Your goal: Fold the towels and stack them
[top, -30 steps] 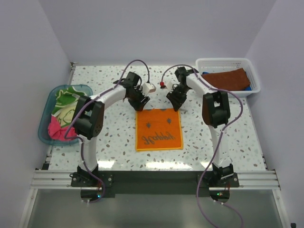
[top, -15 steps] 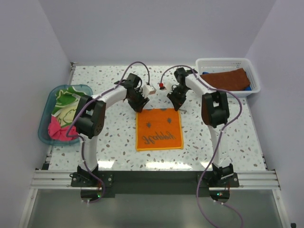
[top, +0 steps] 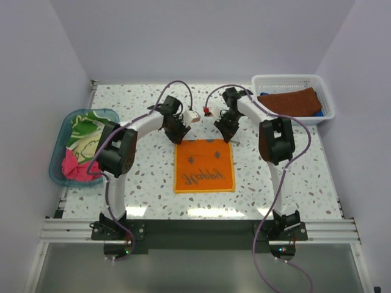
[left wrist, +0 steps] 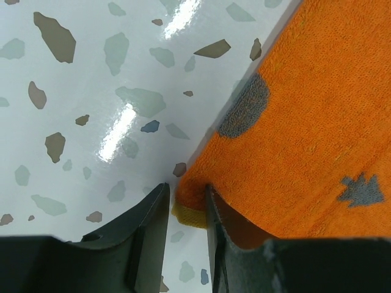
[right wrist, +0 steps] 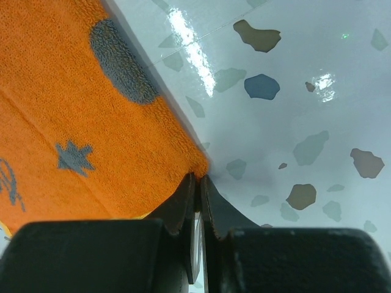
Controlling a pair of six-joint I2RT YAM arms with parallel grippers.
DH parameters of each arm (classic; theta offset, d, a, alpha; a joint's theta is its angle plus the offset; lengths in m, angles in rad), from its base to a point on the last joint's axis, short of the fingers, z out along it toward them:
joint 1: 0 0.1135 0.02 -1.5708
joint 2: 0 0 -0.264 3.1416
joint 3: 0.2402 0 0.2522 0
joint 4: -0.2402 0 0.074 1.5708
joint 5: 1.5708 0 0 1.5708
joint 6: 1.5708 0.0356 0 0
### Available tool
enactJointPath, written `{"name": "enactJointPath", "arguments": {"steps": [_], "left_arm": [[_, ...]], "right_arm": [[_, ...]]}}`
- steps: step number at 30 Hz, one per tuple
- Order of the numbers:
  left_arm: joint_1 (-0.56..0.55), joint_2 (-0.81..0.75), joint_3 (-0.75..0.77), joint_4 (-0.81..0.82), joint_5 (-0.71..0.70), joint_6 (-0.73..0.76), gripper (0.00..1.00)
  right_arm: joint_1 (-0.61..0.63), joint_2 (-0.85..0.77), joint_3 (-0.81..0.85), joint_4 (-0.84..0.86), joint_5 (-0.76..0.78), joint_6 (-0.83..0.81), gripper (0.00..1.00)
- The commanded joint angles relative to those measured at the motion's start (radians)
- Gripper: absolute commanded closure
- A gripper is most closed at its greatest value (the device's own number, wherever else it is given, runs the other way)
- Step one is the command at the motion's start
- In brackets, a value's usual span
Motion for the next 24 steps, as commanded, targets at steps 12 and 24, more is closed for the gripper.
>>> {"name": "enactJointPath", "arguments": {"steps": [12, 24], "left_arm": [[0.020, 0.058, -0.080, -0.094, -0.066, 0.035, 1.00], [0.040, -0.065, 0.007, -0.016, -0.017, 0.059, 1.00]], "right_arm": [[0.016, -0.003, -0.073, 0.021, 0.063, 0.018, 1.00], [0.016, -0.181, -0.141, 0.205, 0.089, 0.115, 1.00]]}}
